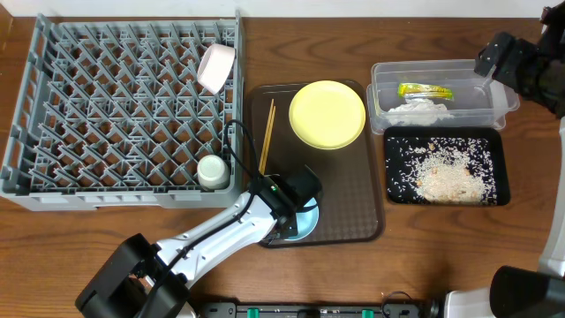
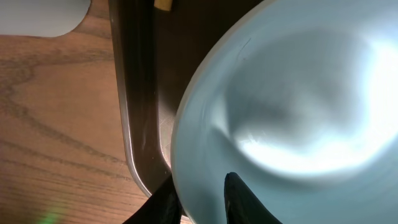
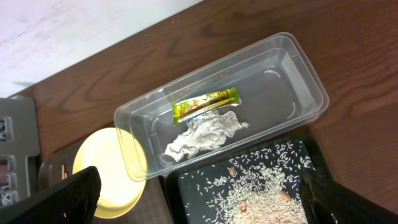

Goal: Sort waste into correct bins and load items into the dishwasher
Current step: 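Grasp blue bowl rim with left gripper and lift it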

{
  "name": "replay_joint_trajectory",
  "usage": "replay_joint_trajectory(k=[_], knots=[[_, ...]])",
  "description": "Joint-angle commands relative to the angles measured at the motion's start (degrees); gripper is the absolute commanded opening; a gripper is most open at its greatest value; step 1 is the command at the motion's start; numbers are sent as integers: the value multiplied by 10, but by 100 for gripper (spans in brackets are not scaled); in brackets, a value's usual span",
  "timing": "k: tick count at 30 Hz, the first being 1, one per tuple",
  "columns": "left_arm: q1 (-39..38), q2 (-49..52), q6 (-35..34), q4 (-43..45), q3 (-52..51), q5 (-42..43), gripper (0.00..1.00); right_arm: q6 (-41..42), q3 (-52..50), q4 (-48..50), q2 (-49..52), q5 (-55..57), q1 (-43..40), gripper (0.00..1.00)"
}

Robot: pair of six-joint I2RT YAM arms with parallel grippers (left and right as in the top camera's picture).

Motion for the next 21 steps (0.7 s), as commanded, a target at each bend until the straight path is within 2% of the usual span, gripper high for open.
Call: replay_joint_trajectory(k=[1, 9, 15, 21], knots=[[2, -4, 16, 4, -8, 1, 24, 3, 6, -1, 3, -3, -1, 99], [2, -4, 16, 21, -16, 2, 19, 3, 6, -1, 3, -3, -1, 99], [2, -4, 16, 21, -16, 1, 8, 3, 6, -1, 3, -3, -1, 99], [2, -4, 16, 21, -16, -23, 8, 3, 6, -1, 3, -3, -1, 99]])
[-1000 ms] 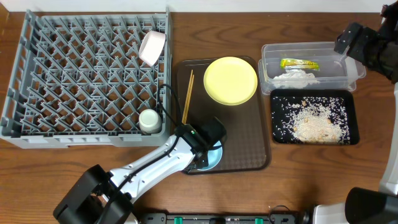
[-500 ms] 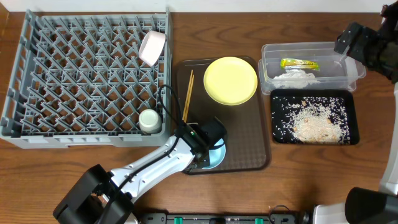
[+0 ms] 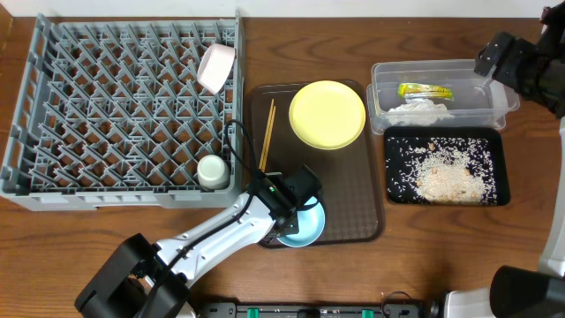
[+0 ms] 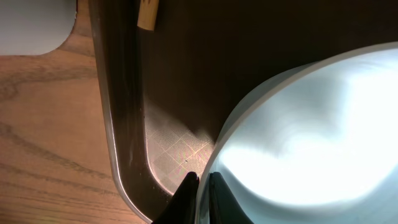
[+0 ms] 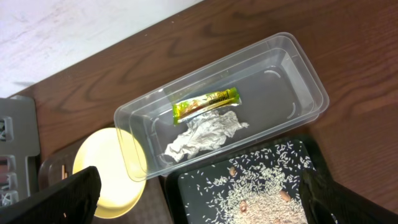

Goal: Sort waste into correct bins and load items into the dishwasher
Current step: 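Grasp blue bowl rim with left gripper and lift it, then carry blue bowl with left gripper and place it in rack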

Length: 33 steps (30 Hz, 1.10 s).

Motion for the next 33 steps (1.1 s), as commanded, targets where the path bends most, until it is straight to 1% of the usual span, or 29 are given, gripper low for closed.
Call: replay_joint_trajectory(k=[1, 5, 9, 11, 16, 21, 23, 26, 27, 29, 31, 33], knots=[[1, -5, 13, -9, -7, -33, 7, 3, 6, -1, 3, -3, -1, 99], [16, -18, 57, -12, 8, -65, 8, 3, 6, -1, 3, -3, -1, 99], [39, -49, 93, -12, 32, -121, 7, 3, 6, -1, 3, -3, -1, 99], [48, -69, 116, 3, 40, -152, 7, 3, 6, -1, 3, -3, -1, 99], [62, -116, 210, 84, 41, -218, 7, 3, 6, -1, 3, -3, -1, 99], [68, -133, 283, 151, 41, -294, 7, 3, 6, -1, 3, -3, -1, 99], [68, -133, 323, 181, 41, -357, 7, 3, 6, -1, 3, -3, -1, 99], [70, -133, 365, 229, 41, -483, 7, 3, 6, -1, 3, -3, -1, 99], [75, -133, 388, 254, 41, -520, 7, 3, 6, -1, 3, -3, -1, 99], [88, -132, 446, 303, 41, -544, 7, 3, 6, -1, 3, -3, -1, 99], [111, -131, 505, 350, 41, -544, 8, 3, 6, -1, 3, -3, -1, 99], [137, -130, 541, 381, 41, -544, 8, 3, 6, -1, 3, -3, -1, 99]])
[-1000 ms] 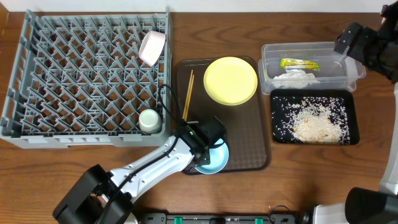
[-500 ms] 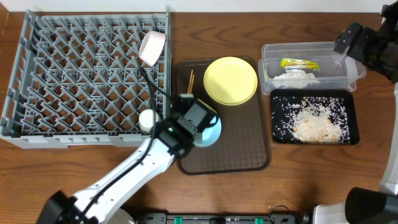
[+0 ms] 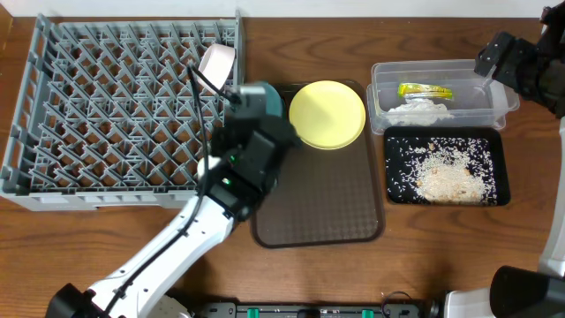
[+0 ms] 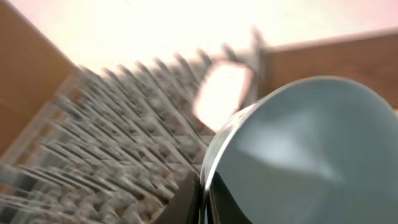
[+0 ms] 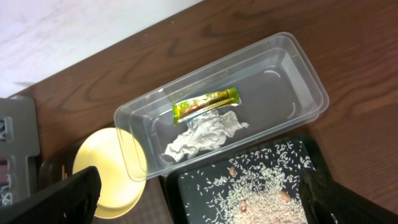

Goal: Sort waste into correct bins and load items into the dishwasher
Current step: 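Carry blue bowl with left gripper and place it in rack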

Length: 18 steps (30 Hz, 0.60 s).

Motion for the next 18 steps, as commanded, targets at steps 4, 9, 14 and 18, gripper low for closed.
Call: replay_joint_trajectory(k=[4, 9, 14, 18], knots=[[82, -3, 153, 45, 10, -62, 8, 3, 6, -1, 3, -3, -1, 99], [123, -3, 203, 45, 10, -54, 8, 3, 6, -1, 3, -3, -1, 99], [147, 14, 268, 45, 10, -2, 8, 3, 6, -1, 3, -3, -1, 99], [158, 52, 312, 46, 10, -9, 8, 3, 6, -1, 3, -3, -1, 99]])
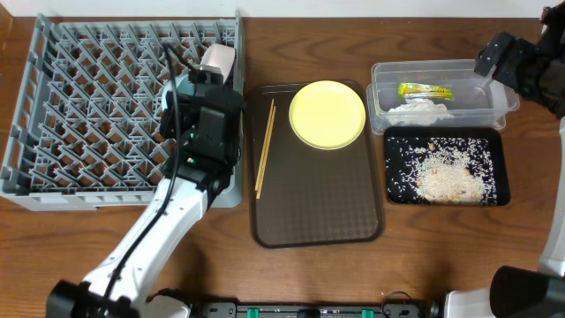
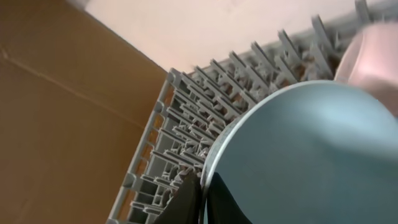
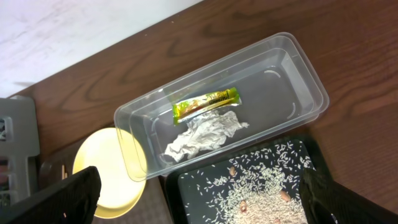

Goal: Sort waste into correct bins and load items into the dishwasher
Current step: 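Carry blue bowl with left gripper and place it in rack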

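A light blue bowl (image 2: 298, 155) fills the left wrist view, and my left gripper (image 2: 202, 198) is shut on its rim. It hangs over the right part of the grey dish rack (image 1: 88, 106); from overhead the arm hides the bowl. A pink cup (image 1: 216, 60) lies in the rack's right corner. On the brown tray (image 1: 318, 194) rest a yellow plate (image 1: 327, 114) and chopsticks (image 1: 264, 146). My right gripper (image 3: 202, 202) is open, high over the clear bin (image 3: 224, 112).
The clear bin holds a green-yellow wrapper (image 3: 205, 103) and a crumpled napkin (image 3: 205, 137). A black tray (image 1: 446, 168) with spilled rice lies in front of it. Brown cardboard (image 2: 56, 106) stands beyond the rack's far side.
My left gripper, still shut on the blue bowl, has moved left from the rack's right edge beside the yellow plate to over the rack's right part. The chopsticks show again.
First my left gripper stood open astride the bowl's rim at the tray's front left. Then it was shut on that rim. Later the bowl was off the tray, up by the rack's right edge. Now it hangs over the rack. The right arm never moved.
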{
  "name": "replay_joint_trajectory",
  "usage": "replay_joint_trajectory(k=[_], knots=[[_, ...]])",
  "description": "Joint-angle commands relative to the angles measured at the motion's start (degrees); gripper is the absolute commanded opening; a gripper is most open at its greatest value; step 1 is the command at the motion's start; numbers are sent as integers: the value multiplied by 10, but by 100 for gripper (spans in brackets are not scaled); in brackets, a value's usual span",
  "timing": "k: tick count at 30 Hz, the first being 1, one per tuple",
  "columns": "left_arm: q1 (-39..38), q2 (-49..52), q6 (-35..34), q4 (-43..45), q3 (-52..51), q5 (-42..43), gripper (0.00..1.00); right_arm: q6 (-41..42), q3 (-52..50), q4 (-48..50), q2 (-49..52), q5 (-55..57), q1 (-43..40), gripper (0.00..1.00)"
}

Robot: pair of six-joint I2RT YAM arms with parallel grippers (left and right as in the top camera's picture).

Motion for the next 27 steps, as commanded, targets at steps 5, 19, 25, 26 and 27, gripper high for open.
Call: replay_joint_trajectory(k=[5, 19, 25, 26, 27], knots=[[12, 88, 99, 72, 9, -80, 8, 3, 6, -1, 3, -3, -1, 99], [10, 115, 150, 139, 9, -143, 8, 3, 6, -1, 3, -3, -1, 99], [9, 115, 137, 133, 0, -143, 7, 3, 6, -1, 3, -3, -1, 99], [9, 115, 132, 133, -3, -142, 7, 3, 6, -1, 3, -3, -1, 99], [9, 115, 125, 133, -7, -141, 7, 3, 6, -1, 3, -3, -1, 99]])
